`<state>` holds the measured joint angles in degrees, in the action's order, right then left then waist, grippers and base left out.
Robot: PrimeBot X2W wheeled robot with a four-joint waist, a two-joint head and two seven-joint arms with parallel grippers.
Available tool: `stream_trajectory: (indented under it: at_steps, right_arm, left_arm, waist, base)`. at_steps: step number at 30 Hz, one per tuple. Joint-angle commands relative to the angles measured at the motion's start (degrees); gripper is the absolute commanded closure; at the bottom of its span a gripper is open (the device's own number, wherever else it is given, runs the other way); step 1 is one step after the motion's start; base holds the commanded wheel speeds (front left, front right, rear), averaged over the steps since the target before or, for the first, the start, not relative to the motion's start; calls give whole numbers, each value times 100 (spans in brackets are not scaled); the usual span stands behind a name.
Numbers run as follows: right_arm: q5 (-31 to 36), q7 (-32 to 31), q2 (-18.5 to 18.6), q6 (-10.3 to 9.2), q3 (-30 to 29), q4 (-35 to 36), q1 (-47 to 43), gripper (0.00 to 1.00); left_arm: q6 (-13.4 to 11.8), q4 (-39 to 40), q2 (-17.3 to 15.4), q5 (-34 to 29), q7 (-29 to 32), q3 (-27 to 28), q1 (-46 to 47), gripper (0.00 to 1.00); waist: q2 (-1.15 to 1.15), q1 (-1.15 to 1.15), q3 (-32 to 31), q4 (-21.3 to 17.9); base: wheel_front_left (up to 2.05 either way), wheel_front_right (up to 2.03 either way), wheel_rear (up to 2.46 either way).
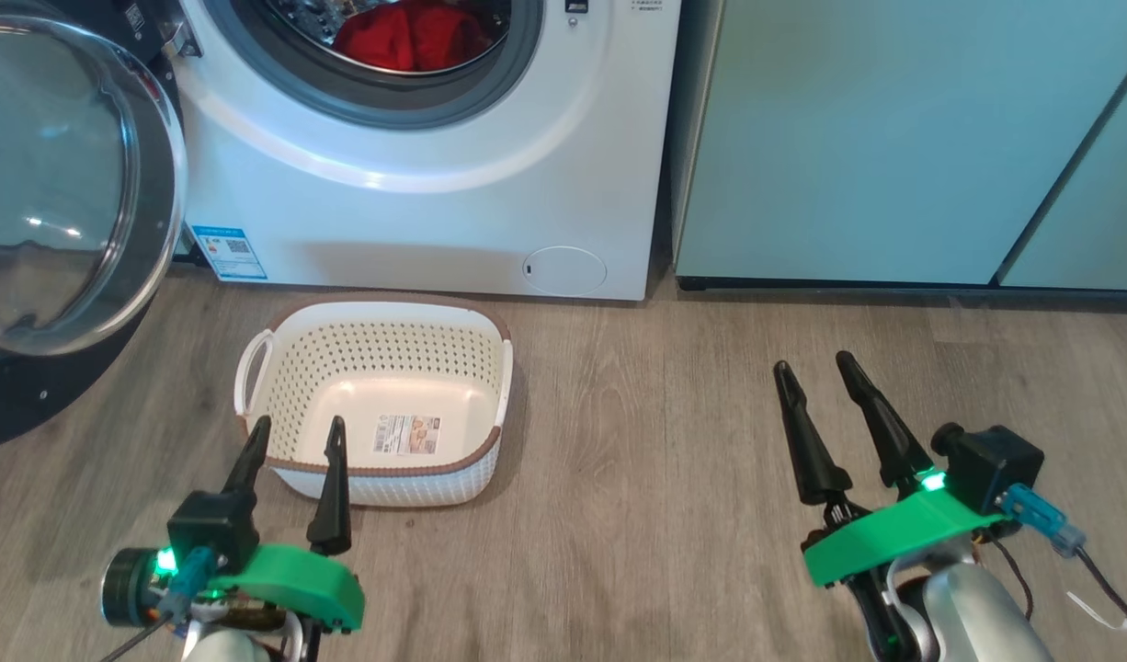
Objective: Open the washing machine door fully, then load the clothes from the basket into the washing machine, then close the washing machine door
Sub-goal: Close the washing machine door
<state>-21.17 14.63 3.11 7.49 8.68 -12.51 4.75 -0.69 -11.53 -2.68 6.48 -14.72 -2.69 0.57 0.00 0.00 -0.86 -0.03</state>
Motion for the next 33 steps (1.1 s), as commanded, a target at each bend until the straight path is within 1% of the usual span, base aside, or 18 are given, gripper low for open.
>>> stream_trajectory:
  at_steps: [1, 8, 14, 22, 33]
  right_arm:
    - [24, 37, -24, 0, 100, 189, 149, 0]
    - [34, 37, -24, 0, 87, 207, 105, 0]
    - [78, 37, -24, 0, 101, 216, 112, 0]
    - [71, 37, -24, 0, 97, 208, 116, 0]
    - [-122, 37, -24, 0, 245, 159, 27, 0]
  left_arm:
    - [-14, 180, -20, 7, -28, 176, 236, 0]
    - [-38, 190, -20, 31, -28, 118, 253, 0]
    - [-71, 198, -20, 74, -28, 39, 306, 0]
    - [-79, 135, -20, 50, -28, -48, 342, 0]
    - [-8, 106, -21, -155, -28, 175, 199, 0]
  waist:
    - [0, 0, 6, 15]
    - [0, 0, 82, 219]
    - [0, 0, 248, 595]
    - [0, 0, 301, 1386]
    - [0, 0, 24, 2500]
  base:
    - [0, 0, 0]
    - [0, 0, 0]
    - [0, 0, 0]
    - [0, 0, 0]
    - [0, 0, 0]
